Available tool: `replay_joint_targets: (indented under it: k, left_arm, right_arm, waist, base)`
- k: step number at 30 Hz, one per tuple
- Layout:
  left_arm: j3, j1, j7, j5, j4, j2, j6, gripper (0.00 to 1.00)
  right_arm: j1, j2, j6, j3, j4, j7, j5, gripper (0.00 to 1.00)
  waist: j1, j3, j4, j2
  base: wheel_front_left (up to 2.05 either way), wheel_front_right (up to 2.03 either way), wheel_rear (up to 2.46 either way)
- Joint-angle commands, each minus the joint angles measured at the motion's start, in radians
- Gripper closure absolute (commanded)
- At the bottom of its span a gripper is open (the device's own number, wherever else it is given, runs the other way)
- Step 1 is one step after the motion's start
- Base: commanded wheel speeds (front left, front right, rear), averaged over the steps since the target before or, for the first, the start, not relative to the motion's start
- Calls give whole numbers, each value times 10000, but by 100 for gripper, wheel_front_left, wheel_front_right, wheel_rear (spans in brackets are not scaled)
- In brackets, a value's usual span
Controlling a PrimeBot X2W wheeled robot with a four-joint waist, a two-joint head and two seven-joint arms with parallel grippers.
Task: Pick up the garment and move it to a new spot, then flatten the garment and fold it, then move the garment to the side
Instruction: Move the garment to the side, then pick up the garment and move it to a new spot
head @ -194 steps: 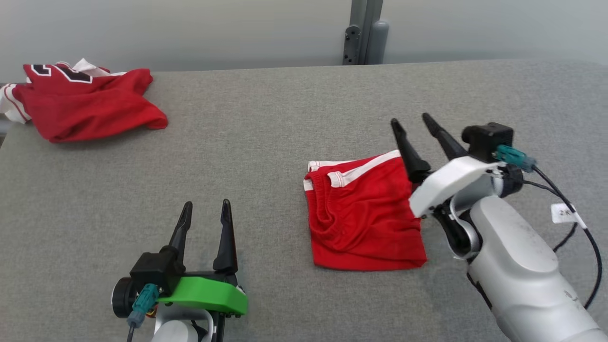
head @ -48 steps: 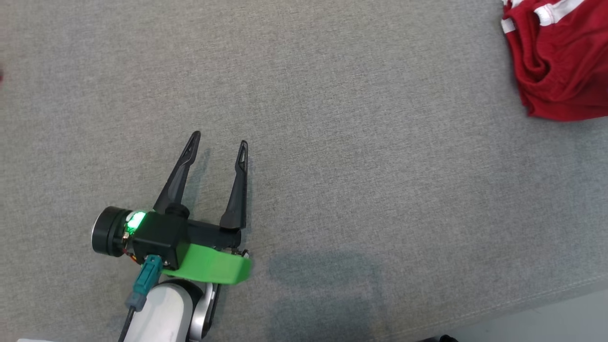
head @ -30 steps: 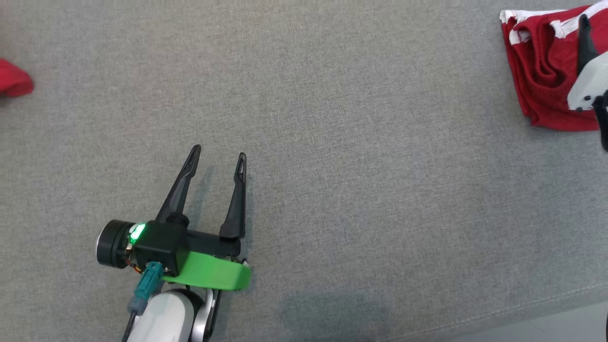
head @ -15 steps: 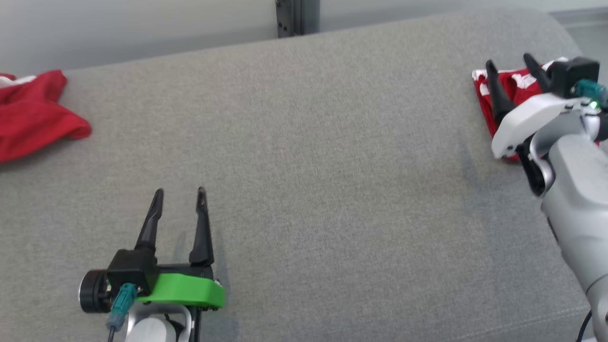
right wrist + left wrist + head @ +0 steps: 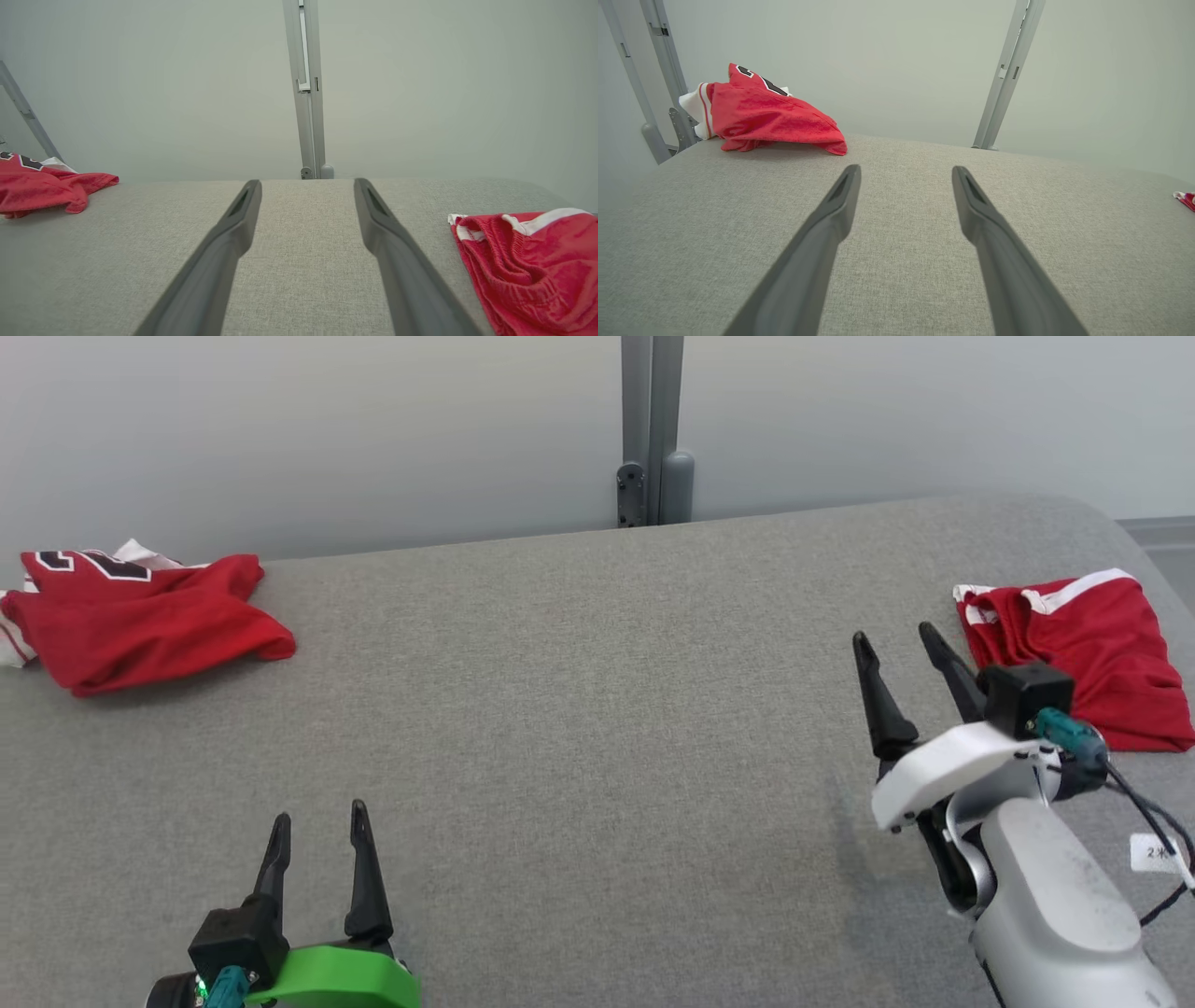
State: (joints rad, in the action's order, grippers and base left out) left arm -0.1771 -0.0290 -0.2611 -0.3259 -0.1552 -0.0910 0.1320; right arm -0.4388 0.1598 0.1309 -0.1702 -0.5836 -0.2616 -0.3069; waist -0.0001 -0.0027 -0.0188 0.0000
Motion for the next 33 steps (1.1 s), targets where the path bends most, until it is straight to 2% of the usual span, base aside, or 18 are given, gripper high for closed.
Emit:
replay_joint_targets:
  k: [1,2,7,11,15,33]
  left_arm:
    - [41,-189,-45,-62,-16,1,-21,0]
    - [61,-267,-46,-39,13,20,-70,0]
    - [140,-457,-44,38,63,64,-112,0]
    - [180,-485,-45,48,34,110,-163,0]
    - [172,-453,-45,14,-66,140,-219,0]
    - [83,-145,-45,143,-247,216,-357,0]
  right_arm:
    - [429,-124,-3,192,339,-39,162,0]
    - [1001,-431,-3,468,946,-41,412,0]
    - [2346,-937,-3,1063,2382,-37,911,0]
    - [3087,-1068,-3,1325,3270,122,1196,0]
    - [3552,-1087,-3,1089,3923,319,846,0]
    - [3882,-1081,-3,1110,4339,693,630,0]
  waist:
    - [1,-265,293,0]
    - [1,-298,347,0]
    - [1,-317,429,0]
    - [1,-311,458,0]
    - [1,-286,434,0]
    - [1,-119,516,0]
  base:
    - [0,0,0]
    - [0,0,0]
    - [0,0,0]
    - [0,0,0]
    - [0,0,0]
    - [0,0,0]
